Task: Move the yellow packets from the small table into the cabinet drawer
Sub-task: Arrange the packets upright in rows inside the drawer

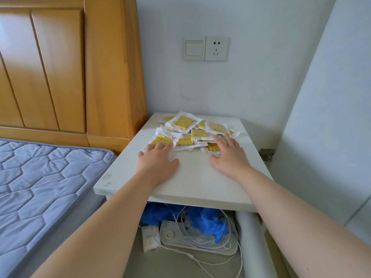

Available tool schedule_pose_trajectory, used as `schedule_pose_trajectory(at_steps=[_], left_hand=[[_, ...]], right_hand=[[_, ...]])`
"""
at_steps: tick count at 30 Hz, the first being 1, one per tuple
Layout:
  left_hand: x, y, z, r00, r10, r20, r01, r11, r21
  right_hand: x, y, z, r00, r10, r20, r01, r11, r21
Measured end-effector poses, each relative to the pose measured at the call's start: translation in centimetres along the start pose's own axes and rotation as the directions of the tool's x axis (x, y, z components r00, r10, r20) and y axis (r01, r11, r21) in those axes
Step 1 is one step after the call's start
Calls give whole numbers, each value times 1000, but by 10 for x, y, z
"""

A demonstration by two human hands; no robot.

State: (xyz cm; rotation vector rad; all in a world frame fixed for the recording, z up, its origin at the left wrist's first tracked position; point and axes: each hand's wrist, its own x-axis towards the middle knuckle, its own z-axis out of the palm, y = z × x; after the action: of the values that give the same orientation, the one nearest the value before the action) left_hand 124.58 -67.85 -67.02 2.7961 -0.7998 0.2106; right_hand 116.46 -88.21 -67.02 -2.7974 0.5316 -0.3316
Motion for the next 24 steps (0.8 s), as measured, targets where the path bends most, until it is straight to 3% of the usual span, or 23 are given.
schedule_pose_trajectory(at_steps=[3,5,10,13,15,16,20,22,24], left_hand=[[-5,1,-2,996,43,-77,-43,999,6],[-6,1,-2,998,17,-56,-16,1000,17],[-5,2,0,999,-1,34,0,1000,23],[-5,1,1,999,11,49,-11,1000,4],[-4,0,2,997,16,72,-16,1000,-3],[-3,0,2,997,19,79,-19,1000,-5],[-2,1,2,995,33,95,-32,999,-11],[-3,1,2,996,40,86,-39,999,-12],[-4,2,1,996,61,62,-60,998,-18]], right_hand=[[1,0,0,999,-30,31,31,999,-23],[-1,0,-1,999,-49,13,49,999,-9],[-12,4,1,990,-117,-83,135,956,259],[-14,3,-1,972,-13,-235,113,900,421],[-11,2,-2,937,-20,-350,149,927,345],[-9,1,-1,943,-59,-329,157,947,279],[-6,-2,4,978,-207,-13,207,978,35],[-10,-3,4,964,-263,46,258,962,84],[-15,-2,1,957,-289,-18,281,911,302]])
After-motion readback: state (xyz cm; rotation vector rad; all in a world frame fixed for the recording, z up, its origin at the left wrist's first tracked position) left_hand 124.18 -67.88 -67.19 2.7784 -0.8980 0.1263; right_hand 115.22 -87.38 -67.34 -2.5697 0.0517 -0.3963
